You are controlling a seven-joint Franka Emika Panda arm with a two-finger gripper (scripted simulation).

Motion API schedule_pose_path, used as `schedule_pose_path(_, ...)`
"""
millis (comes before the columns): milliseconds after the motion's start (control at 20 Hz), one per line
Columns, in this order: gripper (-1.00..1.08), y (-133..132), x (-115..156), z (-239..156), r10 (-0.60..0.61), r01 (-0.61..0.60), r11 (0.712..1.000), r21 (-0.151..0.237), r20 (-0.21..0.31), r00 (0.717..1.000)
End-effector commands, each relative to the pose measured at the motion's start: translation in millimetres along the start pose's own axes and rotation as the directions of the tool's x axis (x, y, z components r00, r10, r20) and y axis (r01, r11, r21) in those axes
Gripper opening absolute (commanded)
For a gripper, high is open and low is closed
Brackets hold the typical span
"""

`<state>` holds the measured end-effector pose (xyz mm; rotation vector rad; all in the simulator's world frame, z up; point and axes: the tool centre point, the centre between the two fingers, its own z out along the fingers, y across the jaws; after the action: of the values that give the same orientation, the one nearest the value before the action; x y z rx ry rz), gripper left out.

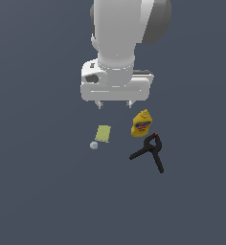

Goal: Pick up a designated object from a clutter of objects.

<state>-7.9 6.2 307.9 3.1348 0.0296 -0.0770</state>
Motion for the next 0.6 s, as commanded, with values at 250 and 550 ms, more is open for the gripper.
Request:
schedule_pose_path(250,1.00,-7,3,-5,-0.013,0.013,1.000,-0.007,-0.009,1.000)
schedule_pose_path(550,1.00,-17,7,-12,-0.031,0.031,0.999,-0.018,-0.022,0.999)
